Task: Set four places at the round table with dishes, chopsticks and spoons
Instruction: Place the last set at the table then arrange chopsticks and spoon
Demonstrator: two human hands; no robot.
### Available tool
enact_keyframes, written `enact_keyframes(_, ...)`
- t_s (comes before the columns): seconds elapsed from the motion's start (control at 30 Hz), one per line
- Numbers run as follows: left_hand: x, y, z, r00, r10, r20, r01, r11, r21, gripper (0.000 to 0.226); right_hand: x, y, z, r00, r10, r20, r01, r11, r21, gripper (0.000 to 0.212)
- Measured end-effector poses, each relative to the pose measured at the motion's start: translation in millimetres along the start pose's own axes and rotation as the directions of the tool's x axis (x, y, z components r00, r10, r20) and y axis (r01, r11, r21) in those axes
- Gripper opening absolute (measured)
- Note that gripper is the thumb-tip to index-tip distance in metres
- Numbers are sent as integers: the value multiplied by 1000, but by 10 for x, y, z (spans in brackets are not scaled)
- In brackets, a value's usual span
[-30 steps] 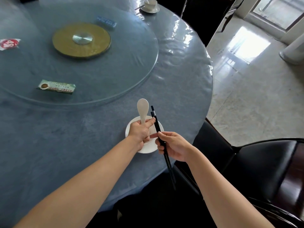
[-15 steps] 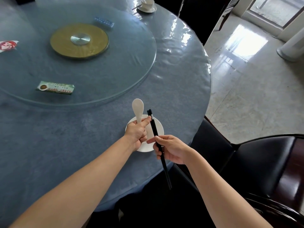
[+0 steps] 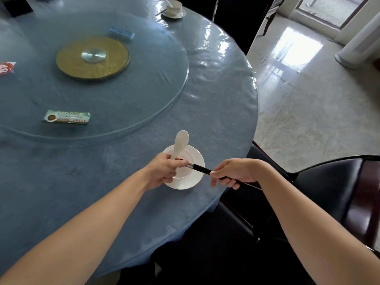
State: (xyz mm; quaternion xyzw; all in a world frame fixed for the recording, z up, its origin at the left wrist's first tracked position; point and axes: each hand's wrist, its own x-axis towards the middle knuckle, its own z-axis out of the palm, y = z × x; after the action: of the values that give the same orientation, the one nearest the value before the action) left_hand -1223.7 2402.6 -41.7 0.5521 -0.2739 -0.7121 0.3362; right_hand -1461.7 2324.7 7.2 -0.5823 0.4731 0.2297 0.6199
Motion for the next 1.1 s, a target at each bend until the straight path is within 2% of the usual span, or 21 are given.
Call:
enact_keyframes(0.1,-67,10,-18,991,-39,130,9,975,221,14,-67,-170,-94,996,52,-66,-69,953,-296,34)
enact_keyframes(0.2,-102,-12,-25,972,-70,226,-19,930,366,21,-54,-342,-114,993,49,-110,-101,839,-535,31)
enact_keyframes(0.3,-118,-86,-42,975,-81,208,-20,897,441,23,52,-433,-95,970,-62,-235,-103,770,-630,20)
enact_keyframes(0.37,-123,-146,-70,987,-75,144,11,917,400,23,128,-441,-51,908,-184,-377,-141,714,-686,21)
enact_keyframes(0.4,-125,-177,-81,992,-72,105,31,937,349,23,158,-422,-9,830,-296,-473,-161,684,-711,26)
enact_keyframes(0.43,-130,-204,-83,995,-68,68,46,956,288,23,197,-394,46,699,-426,-574,-155,694,-703,29)
enact_keyframes(0.47,-137,-229,-65,997,-65,32,56,973,224,22,232,-353,125,511,-527,-679,-101,748,-656,27)
enact_keyframes(0.5,-149,-254,-28,998,-60,1,59,986,157,22,248,-318,227,313,-538,-783,4,825,-565,20)
enact_keyframes(0.53,-159,-273,34,998,-56,-23,58,995,83,22,277,-285,327,183,-444,-877,143,895,-423,15)
enact_keyframes(0.57,-171,-292,114,998,-52,-41,52,999,2,21,311,-257,411,174,-281,-944,264,936,-231,15)
enact_keyframes(0.6,-183,-312,210,997,-50,-54,45,996,-80,21,348,-242,482,269,-123,-955,330,944,-29,17)
enact_keyframes(0.63,-195,-338,307,997,-49,-66,39,988,-151,21,393,-223,547,408,-13,-913,344,928,140,20)
enact_keyframes(0.67,-205,-367,404,996,-51,-76,34,979,-202,20,441,-197,603,538,37,-842,357,895,267,23)
enact_keyframes(0.7,-210,-400,490,995,-53,-85,31,972,-233,20,486,-174,646,630,47,-775,390,844,368,21)
enact_keyframes(0.73,-212,-433,564,994,-55,-90,31,966,-255,19,503,-161,684,681,48,-731,436,775,457,18)
enact_keyframes(0.8,-200,-484,668,994,-59,-90,31,957,-288,19,516,-147,688,708,59,-703,504,655,563,20)
enact_keyframes(1.0,-126,-493,719,994,-72,-77,47,955,-291,21,469,-47,599,757,107,-644,518,502,693,16)
enact_keyframes(1.1,-76,-481,708,996,-70,-48,55,965,-256,25,472,-22,551,770,120,-626,507,480,716,16)
